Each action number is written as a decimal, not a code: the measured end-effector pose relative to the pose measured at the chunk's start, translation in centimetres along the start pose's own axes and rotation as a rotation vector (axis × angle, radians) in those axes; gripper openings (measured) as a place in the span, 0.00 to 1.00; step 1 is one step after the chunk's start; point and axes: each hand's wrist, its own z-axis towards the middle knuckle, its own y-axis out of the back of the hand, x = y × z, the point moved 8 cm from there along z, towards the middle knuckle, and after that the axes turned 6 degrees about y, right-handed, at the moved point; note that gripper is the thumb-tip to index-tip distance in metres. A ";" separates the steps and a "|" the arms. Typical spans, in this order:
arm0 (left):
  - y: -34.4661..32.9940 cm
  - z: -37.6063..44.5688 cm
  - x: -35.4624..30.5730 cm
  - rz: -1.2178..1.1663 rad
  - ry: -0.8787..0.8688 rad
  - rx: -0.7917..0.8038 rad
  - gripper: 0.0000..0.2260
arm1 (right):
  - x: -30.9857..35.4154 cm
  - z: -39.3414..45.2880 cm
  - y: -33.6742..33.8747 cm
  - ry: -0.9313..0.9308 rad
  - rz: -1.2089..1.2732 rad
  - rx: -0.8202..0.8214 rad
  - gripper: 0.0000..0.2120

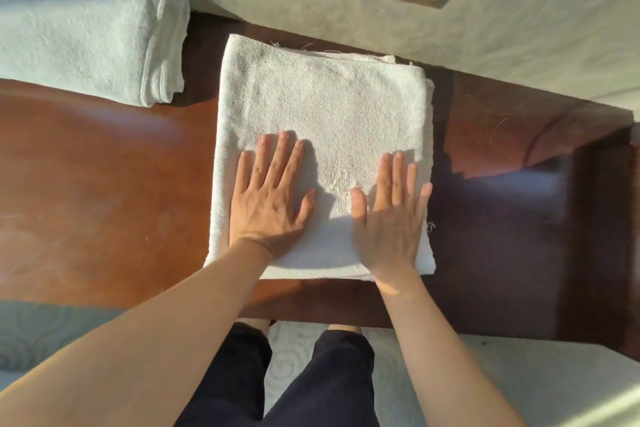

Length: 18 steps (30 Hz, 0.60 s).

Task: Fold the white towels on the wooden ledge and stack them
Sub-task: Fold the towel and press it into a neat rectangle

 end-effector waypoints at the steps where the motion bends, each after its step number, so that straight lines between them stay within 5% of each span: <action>1: 0.1 -0.3 0.0 -0.012 -0.038 -0.003 0.31 | 1.4 -0.7 -0.4 0.079 0.013 0.039 0.33; 4: 0.8 -1.7 0.9 -0.021 -0.189 -0.031 0.27 | 2.0 -2.2 -1.8 0.198 -0.007 0.099 0.30; 9: 1.5 -4.4 6.1 -0.005 -0.130 0.016 0.27 | -0.6 -3.2 -1.5 -0.040 0.021 0.090 0.32; 14: 3.1 -7.5 4.1 -0.151 -0.345 -0.066 0.21 | 4.1 -6.3 -0.2 0.313 0.128 0.158 0.41; 18: 1.9 -10.2 2.3 -0.288 -0.403 0.063 0.34 | 3.8 -9.4 -2.0 0.390 -0.029 0.299 0.50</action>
